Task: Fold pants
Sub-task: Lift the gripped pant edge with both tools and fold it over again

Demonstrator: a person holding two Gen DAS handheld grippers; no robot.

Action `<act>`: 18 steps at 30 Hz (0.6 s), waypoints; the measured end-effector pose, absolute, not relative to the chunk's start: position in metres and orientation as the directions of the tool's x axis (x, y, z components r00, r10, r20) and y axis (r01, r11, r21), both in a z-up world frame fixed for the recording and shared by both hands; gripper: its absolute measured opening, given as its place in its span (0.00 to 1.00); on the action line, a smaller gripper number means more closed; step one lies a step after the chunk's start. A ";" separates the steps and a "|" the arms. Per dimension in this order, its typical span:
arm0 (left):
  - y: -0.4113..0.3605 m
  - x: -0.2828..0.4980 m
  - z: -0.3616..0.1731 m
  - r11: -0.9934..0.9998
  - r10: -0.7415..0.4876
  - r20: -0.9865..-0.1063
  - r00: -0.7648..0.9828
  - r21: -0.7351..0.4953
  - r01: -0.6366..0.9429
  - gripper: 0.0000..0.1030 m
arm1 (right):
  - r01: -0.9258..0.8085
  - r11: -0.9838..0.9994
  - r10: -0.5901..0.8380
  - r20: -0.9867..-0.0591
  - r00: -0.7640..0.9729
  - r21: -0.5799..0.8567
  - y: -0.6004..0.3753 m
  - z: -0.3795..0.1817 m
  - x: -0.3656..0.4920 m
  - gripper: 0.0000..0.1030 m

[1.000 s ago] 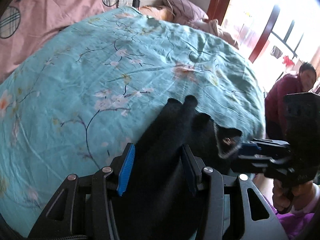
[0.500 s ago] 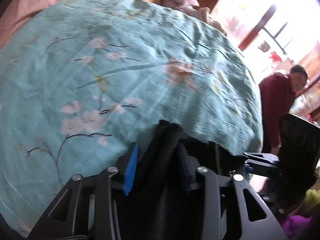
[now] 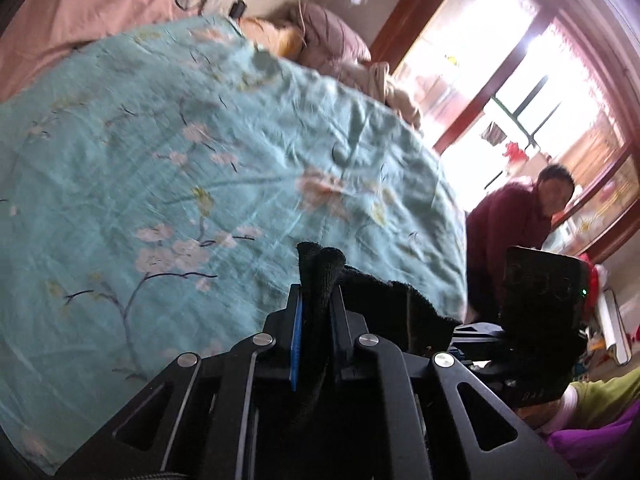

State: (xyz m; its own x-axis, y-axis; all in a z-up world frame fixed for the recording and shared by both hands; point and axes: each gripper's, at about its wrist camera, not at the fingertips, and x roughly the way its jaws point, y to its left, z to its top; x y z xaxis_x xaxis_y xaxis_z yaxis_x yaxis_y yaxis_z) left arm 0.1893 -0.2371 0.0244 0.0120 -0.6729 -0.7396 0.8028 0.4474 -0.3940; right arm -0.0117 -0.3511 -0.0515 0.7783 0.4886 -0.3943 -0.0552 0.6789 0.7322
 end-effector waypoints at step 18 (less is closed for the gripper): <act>-0.088 0.151 0.078 0.508 -0.820 -0.526 0.225 -0.489 0.709 0.09 | -0.383 0.537 0.750 -0.217 0.625 0.752 -0.260 0.005 0.014 0.14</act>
State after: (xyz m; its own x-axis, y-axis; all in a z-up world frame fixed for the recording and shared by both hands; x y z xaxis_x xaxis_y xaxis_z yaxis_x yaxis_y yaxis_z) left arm 0.1507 -0.0881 0.0776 0.2253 -0.8199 -0.5263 0.7091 0.5084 -0.4885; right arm 0.0143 -0.2599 0.0048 0.6249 0.7501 -0.2167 -0.3832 0.5365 0.7519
